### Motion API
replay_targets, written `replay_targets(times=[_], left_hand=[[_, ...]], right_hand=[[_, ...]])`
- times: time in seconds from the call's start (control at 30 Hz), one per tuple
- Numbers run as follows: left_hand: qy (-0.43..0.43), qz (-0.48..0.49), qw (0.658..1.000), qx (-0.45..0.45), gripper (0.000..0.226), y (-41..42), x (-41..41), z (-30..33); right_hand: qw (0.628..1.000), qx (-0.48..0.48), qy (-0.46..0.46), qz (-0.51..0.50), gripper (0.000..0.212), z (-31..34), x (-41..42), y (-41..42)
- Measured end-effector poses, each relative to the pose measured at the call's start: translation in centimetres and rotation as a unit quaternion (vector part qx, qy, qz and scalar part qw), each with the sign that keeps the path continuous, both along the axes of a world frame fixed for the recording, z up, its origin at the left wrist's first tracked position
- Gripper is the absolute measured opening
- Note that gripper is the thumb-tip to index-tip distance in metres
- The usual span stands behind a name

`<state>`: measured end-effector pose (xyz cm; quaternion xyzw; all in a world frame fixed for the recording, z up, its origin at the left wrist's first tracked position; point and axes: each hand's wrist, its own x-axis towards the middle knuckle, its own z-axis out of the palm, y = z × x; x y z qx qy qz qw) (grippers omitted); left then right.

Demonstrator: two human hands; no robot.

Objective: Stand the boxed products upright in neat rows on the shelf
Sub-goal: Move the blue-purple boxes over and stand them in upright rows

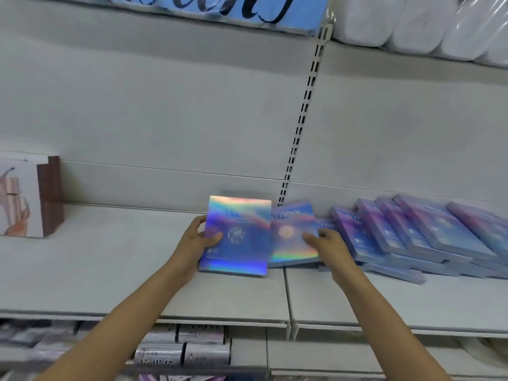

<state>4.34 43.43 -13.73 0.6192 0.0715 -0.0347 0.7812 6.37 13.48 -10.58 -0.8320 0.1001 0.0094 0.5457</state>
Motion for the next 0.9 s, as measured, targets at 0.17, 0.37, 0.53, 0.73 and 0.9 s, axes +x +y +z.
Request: replay_targets(times=[0.17, 0.37, 0.53, 0.73, 0.9], left_hand=[[-0.025, 0.077, 0.997, -0.010, 0.033, 7.0, -0.1, 0.5], [-0.059, 0.126, 0.990, 0.026, 0.039, 16.7, 0.6, 1.2], [-0.074, 0.143, 0.986, 0.032, 0.045, 22.7, 1.5, 0.9], [-0.100, 0.152, 0.983, 0.038, 0.017, 28.0, 4.3, 0.4], [-0.121, 0.141, 0.980, 0.075, 0.049, 28.8, 5.0, -1.5]], right_hand=[[0.993, 0.106, -0.047, 0.029, 0.010, 1.5, -0.2, 1.0], [0.978, 0.171, -0.068, 0.101, 0.030, 1.0, 0.8, 7.5], [0.967, 0.223, -0.077, 0.101, 0.025, 0.1, 1.2, 14.9], [0.956, 0.252, -0.093, 0.120, 0.029, 0.1, 0.7, 20.9], [0.957, 0.260, -0.098, 0.085, 0.026, -0.6, 1.2, 23.7]])
